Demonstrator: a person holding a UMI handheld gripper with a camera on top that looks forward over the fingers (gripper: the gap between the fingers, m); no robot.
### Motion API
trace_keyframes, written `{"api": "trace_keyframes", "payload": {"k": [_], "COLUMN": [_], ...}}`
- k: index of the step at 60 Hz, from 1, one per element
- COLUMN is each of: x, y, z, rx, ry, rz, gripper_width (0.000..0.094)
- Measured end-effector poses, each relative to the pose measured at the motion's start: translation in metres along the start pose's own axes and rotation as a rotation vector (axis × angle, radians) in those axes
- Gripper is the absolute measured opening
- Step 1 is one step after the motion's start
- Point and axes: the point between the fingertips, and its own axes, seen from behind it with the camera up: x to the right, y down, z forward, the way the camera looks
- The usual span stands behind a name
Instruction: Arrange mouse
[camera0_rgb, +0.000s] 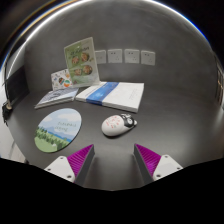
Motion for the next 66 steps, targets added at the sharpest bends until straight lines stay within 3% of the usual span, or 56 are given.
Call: {"api": "trace_keyframes", "payload": {"k": [16, 34, 35, 39, 48, 56, 66], "x": [0.006, -0.009, -0.010, -0.013, -0.016, -0.026, -0.128], "y": [-0.046, -0.073, -0.074, -0.074, -0.074, -0.115, -0.139], "z": [0.074, 0.112, 0.113, 0.114, 0.108, 0.061, 0.023], "rx": [0.023, 0.035, 0.040, 0.046, 0.023, 0.147, 0.230], "ry": [0.000, 0.077, 0.078, 0.075, 0.082, 0.143, 0.138], "rz": [0.004, 0.012, 0.013, 0.027, 0.049, 0.055, 0.039], "gripper_width": [0.0826, 0.0817, 0.0864, 0.0535, 0.0444, 0.0428, 0.0424]}}
